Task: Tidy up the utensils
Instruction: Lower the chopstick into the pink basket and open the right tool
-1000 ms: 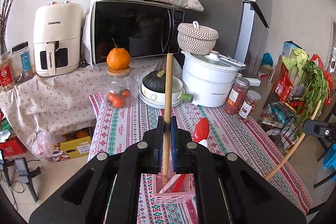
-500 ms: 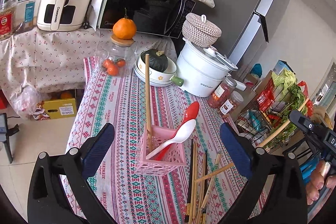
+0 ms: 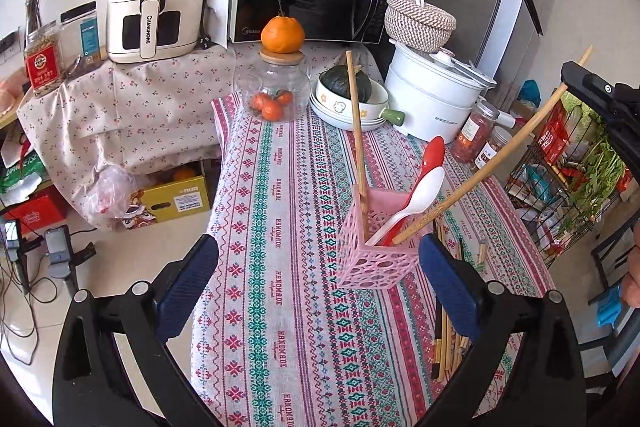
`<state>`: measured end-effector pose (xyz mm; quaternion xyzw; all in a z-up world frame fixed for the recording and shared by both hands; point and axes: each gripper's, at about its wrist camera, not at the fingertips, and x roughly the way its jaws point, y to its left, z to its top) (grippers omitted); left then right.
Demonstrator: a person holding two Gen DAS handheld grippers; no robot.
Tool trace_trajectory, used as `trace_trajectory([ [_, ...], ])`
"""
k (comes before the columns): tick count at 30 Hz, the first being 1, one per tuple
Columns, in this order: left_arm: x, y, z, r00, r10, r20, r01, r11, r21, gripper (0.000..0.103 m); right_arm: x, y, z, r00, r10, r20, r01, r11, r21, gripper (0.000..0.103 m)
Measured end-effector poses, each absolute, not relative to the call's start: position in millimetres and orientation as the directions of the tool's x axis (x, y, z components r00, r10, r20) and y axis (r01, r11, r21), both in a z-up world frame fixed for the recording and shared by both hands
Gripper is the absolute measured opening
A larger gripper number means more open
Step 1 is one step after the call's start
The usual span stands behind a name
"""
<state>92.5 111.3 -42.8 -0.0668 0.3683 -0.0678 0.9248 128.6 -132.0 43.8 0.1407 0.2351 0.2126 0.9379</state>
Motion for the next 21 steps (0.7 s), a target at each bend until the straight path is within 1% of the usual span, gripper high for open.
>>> trace_trajectory([
  [4, 95.1, 116.0, -46.5, 0.703, -0.176, -0.689, 0.065, 0.981, -0.184, 0.096, 140.8, -114.1, 27.4, 0.797, 0.448, -0.405, -0.326, 0.884, 0.336, 0.006],
  [10, 95.4, 114.9, -46.9, 0.7, -0.179, -0.692, 0.071, 0.981, -0.181, 0.096, 160.1, -100.3, 2.0, 0.767, 0.446, -0.461, -0.315, 0.888, 0.335, 0.006],
  [11, 95.2, 114.0, -46.9, 0.7, -0.178, -0.692, 0.073, 0.981, -0.178, 0.096, 162.6, -99.2, -1.4, 0.763, 0.446, -0.469, -0.314, 0.889, 0.335, 0.008],
  [13, 95.0, 112.1, -47.1, 0.698, -0.177, -0.694, 0.078, 0.982, -0.172, 0.096, 166.5, -98.3, -6.3, 0.755, 0.453, -0.474, -0.322, 0.886, 0.334, 0.01],
  [15, 95.3, 110.4, -47.5, 0.696, -0.176, -0.696, 0.082, 0.983, -0.166, 0.096, 166.9, -99.7, -7.6, 0.752, 0.457, -0.476, -0.324, 0.884, 0.337, 0.019],
  [16, 95.2, 109.0, -47.5, 0.695, -0.175, -0.698, 0.084, 0.983, -0.163, 0.096, 165.5, -102.3, -6.2, 0.75, 0.466, -0.468, -0.328, 0.878, 0.349, 0.033],
  [17, 94.9, 107.1, -47.5, 0.694, -0.174, -0.698, 0.087, 0.983, -0.16, 0.096, 163.6, -105.0, -3.3, 0.755, 0.471, -0.457, -0.329, 0.874, 0.358, 0.037],
  [19, 93.9, 103.2, -47.4, 0.694, -0.174, -0.698, 0.093, 0.984, -0.152, 0.096, 158.9, -110.9, 4.6, 0.761, 0.479, -0.439, -0.337, 0.868, 0.363, 0.037],
  [21, 93.0, 98.5, -47.7, 0.692, -0.176, -0.7, 0.103, 0.984, -0.145, 0.096, 153.5, -119.4, 11.0, 0.764, 0.483, -0.428, -0.34, 0.865, 0.369, 0.048],
])
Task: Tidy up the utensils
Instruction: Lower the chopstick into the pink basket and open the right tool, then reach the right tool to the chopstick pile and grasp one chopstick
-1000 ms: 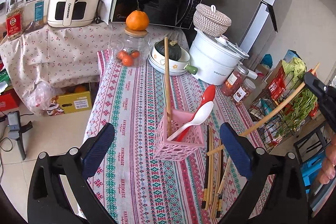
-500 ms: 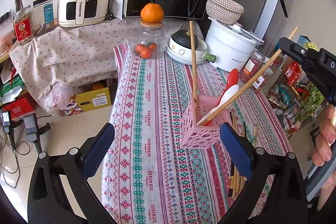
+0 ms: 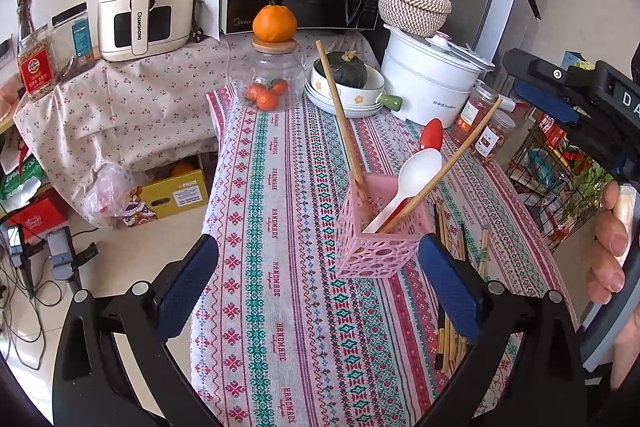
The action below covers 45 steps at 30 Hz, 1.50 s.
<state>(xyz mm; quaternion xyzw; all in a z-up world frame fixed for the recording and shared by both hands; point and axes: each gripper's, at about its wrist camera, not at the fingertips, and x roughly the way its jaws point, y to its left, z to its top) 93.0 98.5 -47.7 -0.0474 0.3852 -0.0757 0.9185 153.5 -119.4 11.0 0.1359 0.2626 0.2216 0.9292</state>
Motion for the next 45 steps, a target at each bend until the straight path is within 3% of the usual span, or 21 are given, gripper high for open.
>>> trace_trajectory([
  [2, 93.0, 93.7, -49.6, 0.684, -0.182, -0.707, 0.111, 0.983, -0.145, 0.096, 148.6, -129.3, 14.8, 0.763, 0.482, -0.431, -0.339, 0.866, 0.367, 0.057],
  [8, 97.5, 77.5, -64.9, 0.612, -0.264, -0.745, 0.128, 0.963, -0.236, 0.096, 137.0, -159.7, 10.9, 0.748, 0.43, -0.506, -0.308, 0.9, 0.31, 0.07],
  [17, 102.9, 37.7, -83.2, 0.547, -0.276, -0.79, 0.161, 0.961, -0.224, 0.096, 138.4, -206.8, -33.0, 0.667, 0.31, -0.678, -0.183, 0.95, 0.254, 0.082],
  [25, 109.4, 13.9, -104.2, 0.492, -0.251, -0.834, 0.167, 0.967, -0.192, 0.096, 159.8, -233.2, -102.8, 0.489, 0.162, -0.857, -0.011, 0.984, 0.179, 0.082],
  [37, 114.4, 4.3, -119.2, 0.459, -0.203, -0.865, 0.172, 0.975, -0.138, 0.096, 188.9, -240.1, -173.4, 0.356, 0.065, -0.932, 0.103, 0.989, 0.109, 0.081],
  [45, 113.9, 3.6, -119.0, 0.465, -0.194, -0.864, 0.186, 0.975, -0.119, 0.096, 199.8, -233.5, -186.5, 0.31, 0.029, -0.95, 0.123, 0.99, 0.07, 0.059],
])
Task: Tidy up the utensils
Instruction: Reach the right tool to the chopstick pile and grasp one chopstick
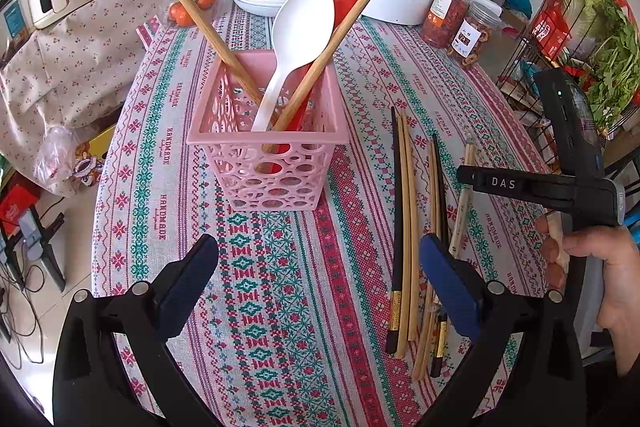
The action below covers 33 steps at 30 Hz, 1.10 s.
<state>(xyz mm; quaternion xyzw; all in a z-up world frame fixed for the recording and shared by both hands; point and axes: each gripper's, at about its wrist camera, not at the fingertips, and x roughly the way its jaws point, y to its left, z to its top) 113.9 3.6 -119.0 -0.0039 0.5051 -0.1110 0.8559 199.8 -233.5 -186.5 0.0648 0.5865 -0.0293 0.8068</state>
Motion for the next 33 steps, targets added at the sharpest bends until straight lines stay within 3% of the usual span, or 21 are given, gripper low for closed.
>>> trace_trajectory([
  [3, 112.7, 3.5, -118.6, 0.467, -0.191, -0.863, 0.189, 0.975, -0.114, 0.096, 198.7, -227.9, -185.5, 0.311, -0.008, -0.95, 0.101, 0.995, 0.025, 0.047],
  [8, 108.2, -0.1, -115.5, 0.49, -0.175, -0.854, 0.216, 0.973, -0.075, 0.096, 195.4, -225.7, -182.5, 0.298, 0.043, -0.954, 0.059, 0.996, 0.063, 0.013],
  [10, 106.0, -4.3, -114.0, 0.489, -0.183, -0.853, 0.241, 0.968, -0.07, 0.096, 194.8, -229.1, -181.9, 0.284, 0.074, -0.956, 0.055, 0.994, 0.094, 0.005],
  [16, 96.5, -29.7, -106.6, 0.494, -0.231, -0.838, 0.343, 0.938, -0.057, 0.095, 179.6, -247.4, -160.9, 0.323, 0.14, -0.936, 0.057, 0.984, 0.167, 0.005],
  [18, 94.6, -40.8, -105.6, 0.48, -0.261, -0.837, 0.376, 0.924, -0.072, 0.089, 171.8, -255.5, -151.8, 0.337, 0.168, -0.926, 0.051, 0.979, 0.196, 0.005],
  [20, 97.0, -52.1, -107.4, 0.452, -0.291, -0.843, 0.396, 0.913, -0.103, 0.067, 165.8, -261.2, -144.2, 0.349, 0.189, -0.918, 0.04, 0.975, 0.217, 0.005],
  [26, 118.8, -82.0, -128.4, 0.369, -0.324, -0.871, 0.401, 0.901, -0.165, 0.03, 153.2, -282.3, -134.4, 0.37, 0.224, -0.902, 0.027, 0.968, 0.251, 0.005],
  [31, 145.7, -105.3, -150.5, 0.32, -0.301, -0.898, 0.367, 0.913, -0.176, 0.016, 150.3, -299.7, -131.2, 0.374, 0.26, -0.89, 0.024, 0.957, 0.289, 0.006],
  [33, 156.1, -111.6, -158.9, 0.307, -0.279, -0.91, 0.354, 0.921, -0.163, 0.015, 148.9, -302.4, -129.2, 0.379, 0.272, -0.885, 0.02, 0.953, 0.302, 0.006],
])
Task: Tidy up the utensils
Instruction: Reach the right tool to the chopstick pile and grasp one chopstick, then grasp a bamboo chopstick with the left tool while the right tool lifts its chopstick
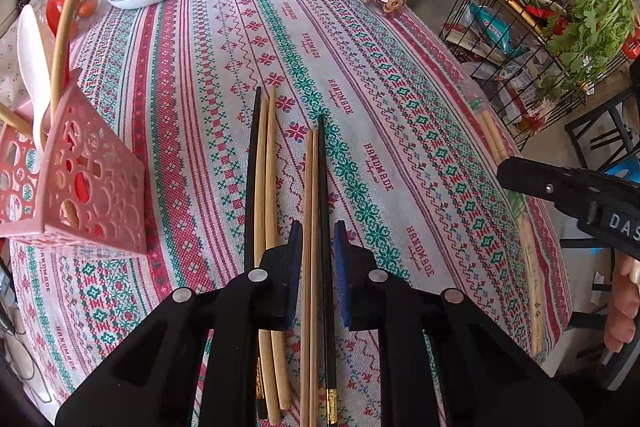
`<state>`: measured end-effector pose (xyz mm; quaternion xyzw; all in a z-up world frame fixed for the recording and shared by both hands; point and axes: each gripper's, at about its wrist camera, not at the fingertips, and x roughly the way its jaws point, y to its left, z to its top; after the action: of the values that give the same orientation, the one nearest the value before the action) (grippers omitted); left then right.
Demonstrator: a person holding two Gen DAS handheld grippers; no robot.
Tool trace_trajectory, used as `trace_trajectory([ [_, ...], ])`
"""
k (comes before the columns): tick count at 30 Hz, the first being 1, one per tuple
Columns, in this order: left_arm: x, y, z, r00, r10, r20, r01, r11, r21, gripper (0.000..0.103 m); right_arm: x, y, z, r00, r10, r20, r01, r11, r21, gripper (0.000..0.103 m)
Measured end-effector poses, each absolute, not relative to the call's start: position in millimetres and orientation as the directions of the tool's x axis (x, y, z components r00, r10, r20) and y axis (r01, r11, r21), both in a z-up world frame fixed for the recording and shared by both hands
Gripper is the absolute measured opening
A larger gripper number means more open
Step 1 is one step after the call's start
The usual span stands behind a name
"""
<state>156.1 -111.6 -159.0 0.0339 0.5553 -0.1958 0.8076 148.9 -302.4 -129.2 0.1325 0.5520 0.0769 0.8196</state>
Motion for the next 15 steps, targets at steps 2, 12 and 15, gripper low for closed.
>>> trace_trajectory([
  [2, 164.4, -118.3, -166.5, 0.305, -0.242, -0.921, 0.346, 0.929, -0.13, 0.013, 148.0, -305.7, -127.0, 0.383, 0.284, -0.879, 0.018, 0.949, 0.314, 0.006],
  [12, 181.2, -136.6, -183.8, 0.295, -0.12, -0.948, 0.357, 0.934, -0.007, 0.012, 145.7, -317.7, -120.1, 0.397, 0.322, -0.86, 0.016, 0.934, 0.357, 0.006],
  [15, 188.8, -140.2, -184.3, 0.28, -0.107, -0.954, 0.355, 0.935, -0.001, 0.012, 145.2, -318.9, -120.4, 0.397, 0.323, -0.859, 0.02, 0.933, 0.36, 0.006],
])
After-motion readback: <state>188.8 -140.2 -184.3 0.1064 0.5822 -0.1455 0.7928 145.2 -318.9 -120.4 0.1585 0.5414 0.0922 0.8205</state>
